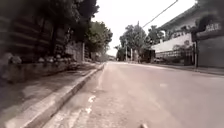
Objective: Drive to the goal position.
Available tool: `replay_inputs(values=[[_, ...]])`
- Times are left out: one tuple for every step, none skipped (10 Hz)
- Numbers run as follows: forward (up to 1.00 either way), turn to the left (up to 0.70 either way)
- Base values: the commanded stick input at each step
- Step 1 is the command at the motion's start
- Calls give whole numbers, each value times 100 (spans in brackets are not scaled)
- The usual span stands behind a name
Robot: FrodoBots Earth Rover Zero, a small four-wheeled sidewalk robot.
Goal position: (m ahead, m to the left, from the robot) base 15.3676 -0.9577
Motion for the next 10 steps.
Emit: replay_inputs(values=[[70, 7], [70, 2], [70, 0], [70, 0], [70, 0], [62, 0], [44, 0], [29, 0], [14, 0], [6, 0]])
